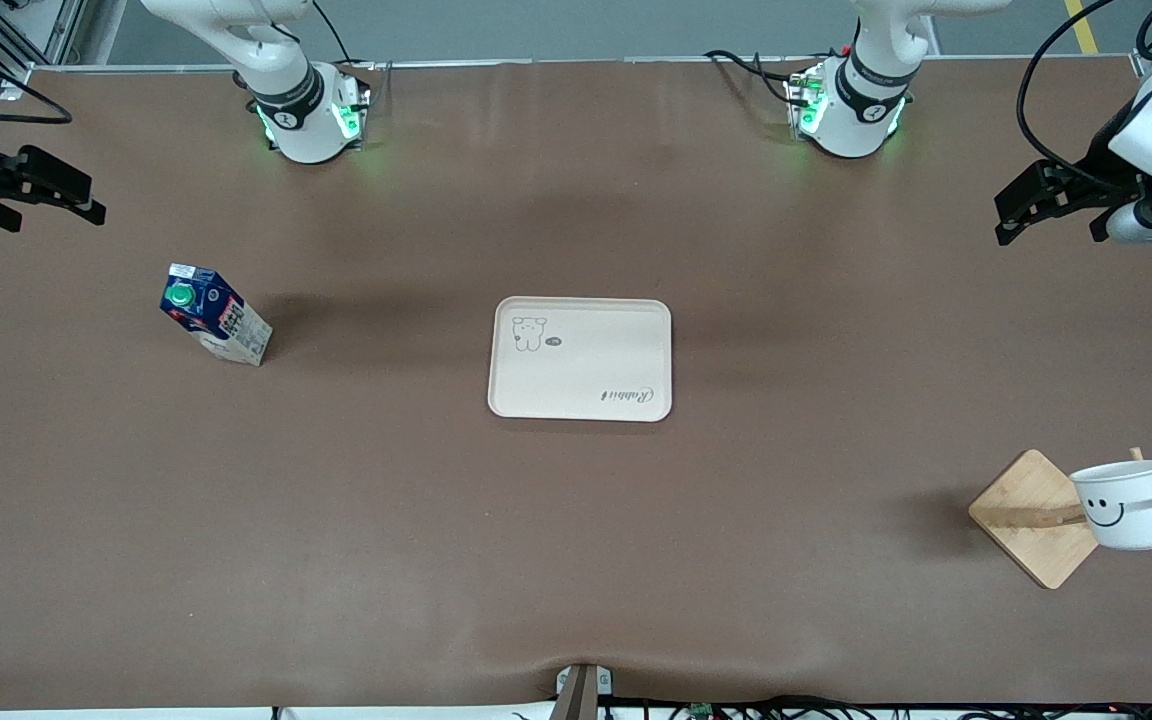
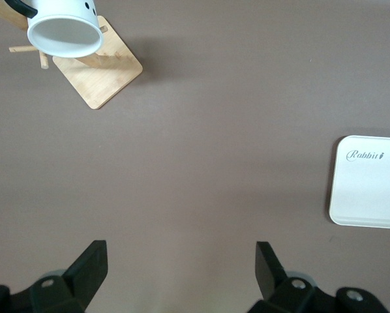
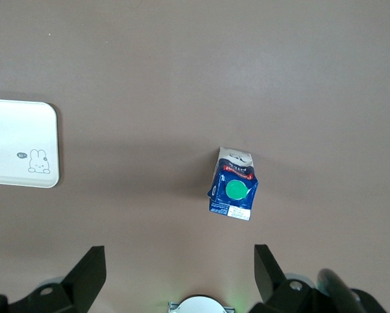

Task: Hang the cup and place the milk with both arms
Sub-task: 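Open the right gripper and withdraw it from the milk carton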

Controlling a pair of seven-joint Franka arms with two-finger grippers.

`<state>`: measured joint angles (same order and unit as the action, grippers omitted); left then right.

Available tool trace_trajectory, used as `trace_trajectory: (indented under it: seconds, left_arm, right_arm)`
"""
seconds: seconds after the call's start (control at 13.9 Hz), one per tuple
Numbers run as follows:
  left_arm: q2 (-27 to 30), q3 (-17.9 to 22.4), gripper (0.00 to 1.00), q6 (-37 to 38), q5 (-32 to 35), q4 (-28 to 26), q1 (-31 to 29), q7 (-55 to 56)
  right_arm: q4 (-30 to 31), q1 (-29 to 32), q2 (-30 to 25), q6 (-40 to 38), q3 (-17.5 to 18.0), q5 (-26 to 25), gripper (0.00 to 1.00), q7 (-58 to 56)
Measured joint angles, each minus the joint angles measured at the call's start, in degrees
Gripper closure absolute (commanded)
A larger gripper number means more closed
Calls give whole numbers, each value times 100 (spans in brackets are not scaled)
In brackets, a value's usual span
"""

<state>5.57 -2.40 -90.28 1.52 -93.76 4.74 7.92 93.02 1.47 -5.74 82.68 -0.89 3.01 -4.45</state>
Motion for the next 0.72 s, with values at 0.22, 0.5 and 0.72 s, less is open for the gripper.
trace_trajectory:
  seconds: [0.22,0.5,0.72]
  left_arm:
    - [-9,2,0,-7,0,5,-13,0]
    - [-57,5,0,-16,0,56,-20,0]
    - [-71,3,0,-16,0,76,-12,0]
  right_arm:
    - [0,-29,-10,57,45,-317,0,-1]
    - [0,-30,-10,66,45,-328,0,-1]
    - [0,-30,-10,66,45,-328,0,-1]
